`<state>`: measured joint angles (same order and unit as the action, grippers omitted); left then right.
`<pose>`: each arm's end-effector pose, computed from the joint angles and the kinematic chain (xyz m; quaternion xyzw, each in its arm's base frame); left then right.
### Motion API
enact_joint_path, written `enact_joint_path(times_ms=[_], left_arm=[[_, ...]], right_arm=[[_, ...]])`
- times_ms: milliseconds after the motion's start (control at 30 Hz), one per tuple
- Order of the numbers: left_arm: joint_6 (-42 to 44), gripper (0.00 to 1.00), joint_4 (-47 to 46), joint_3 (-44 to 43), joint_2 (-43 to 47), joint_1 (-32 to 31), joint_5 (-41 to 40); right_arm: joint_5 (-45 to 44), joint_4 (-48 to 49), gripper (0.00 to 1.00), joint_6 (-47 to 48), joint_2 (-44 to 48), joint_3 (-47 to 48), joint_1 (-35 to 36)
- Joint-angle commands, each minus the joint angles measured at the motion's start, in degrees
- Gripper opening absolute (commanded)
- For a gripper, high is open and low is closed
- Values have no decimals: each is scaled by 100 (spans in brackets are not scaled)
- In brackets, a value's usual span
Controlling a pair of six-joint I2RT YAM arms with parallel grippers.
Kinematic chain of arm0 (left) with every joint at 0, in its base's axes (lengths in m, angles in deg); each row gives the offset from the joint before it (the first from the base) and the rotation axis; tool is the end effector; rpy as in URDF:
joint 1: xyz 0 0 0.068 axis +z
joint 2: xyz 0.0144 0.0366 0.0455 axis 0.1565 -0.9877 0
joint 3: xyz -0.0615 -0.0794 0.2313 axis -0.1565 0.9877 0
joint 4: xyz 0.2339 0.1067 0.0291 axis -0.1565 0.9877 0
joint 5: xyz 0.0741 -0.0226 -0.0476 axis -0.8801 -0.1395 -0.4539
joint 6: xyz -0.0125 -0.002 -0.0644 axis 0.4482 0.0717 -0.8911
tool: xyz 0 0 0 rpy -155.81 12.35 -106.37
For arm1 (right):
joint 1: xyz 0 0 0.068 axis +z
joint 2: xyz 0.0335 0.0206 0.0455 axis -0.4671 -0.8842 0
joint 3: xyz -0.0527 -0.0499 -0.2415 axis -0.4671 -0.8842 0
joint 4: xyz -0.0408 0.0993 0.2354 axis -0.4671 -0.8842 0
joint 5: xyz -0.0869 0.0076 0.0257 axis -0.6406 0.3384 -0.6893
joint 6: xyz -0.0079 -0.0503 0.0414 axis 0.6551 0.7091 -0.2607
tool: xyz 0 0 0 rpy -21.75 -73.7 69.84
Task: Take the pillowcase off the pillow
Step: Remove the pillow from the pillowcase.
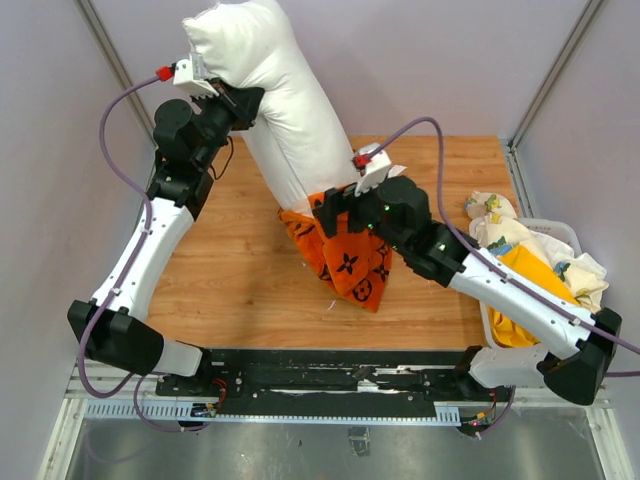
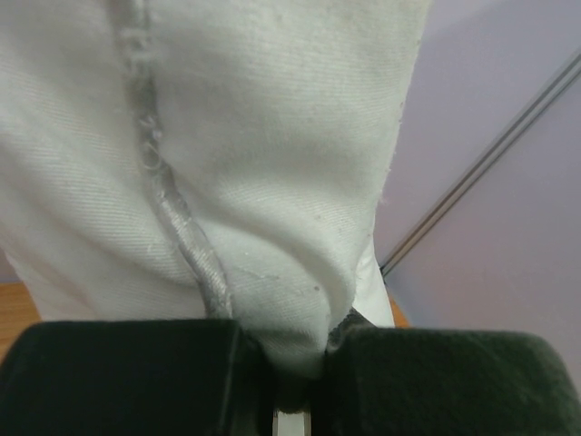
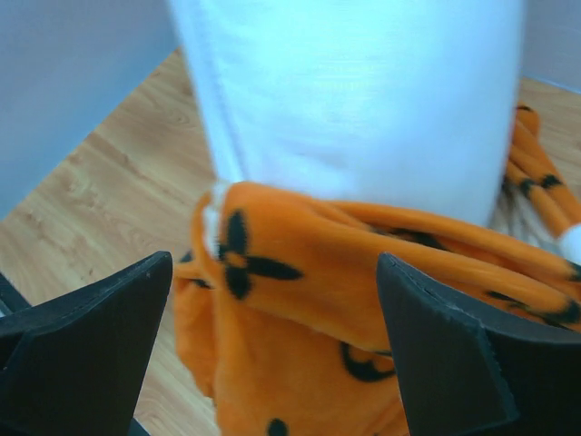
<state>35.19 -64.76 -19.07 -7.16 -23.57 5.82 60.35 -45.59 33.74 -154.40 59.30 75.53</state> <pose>0.3223 -0.0892 0.4613 -0.0262 0.6179 -0.3063 0.7237 0.2094 0.2186 0.3871 -0.1509 0.7338 0.3052 0.5879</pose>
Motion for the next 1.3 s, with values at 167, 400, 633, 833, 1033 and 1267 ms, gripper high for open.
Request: enact_joint_path(times_ms=[167, 400, 633, 833, 1033, 1267], left_arm=[[234, 0, -902, -185, 409, -90, -247], [315, 0, -879, -170, 480, -90, -295], [647, 0, -757, -198, 595, -90, -625], [1360, 0, -519, -368, 782, -19, -1560], [1960, 0, -318, -470, 1006, 22, -2238], [2096, 0, -213, -548, 1205, 42, -2225]], right_arm=[[-1854, -121, 89, 868, -976, 657, 1374], [-3194, -626, 84, 1234, -1650, 762, 1697], [-3396, -1264, 22, 882, -1250, 166, 1709], [-2783, -1637, 1, 132, -94, -1085, 1701], [-2177, -2144, 1, -796, 309, -1908, 1692], [-2223, -2429, 1, -1002, 426, -1961, 1692]])
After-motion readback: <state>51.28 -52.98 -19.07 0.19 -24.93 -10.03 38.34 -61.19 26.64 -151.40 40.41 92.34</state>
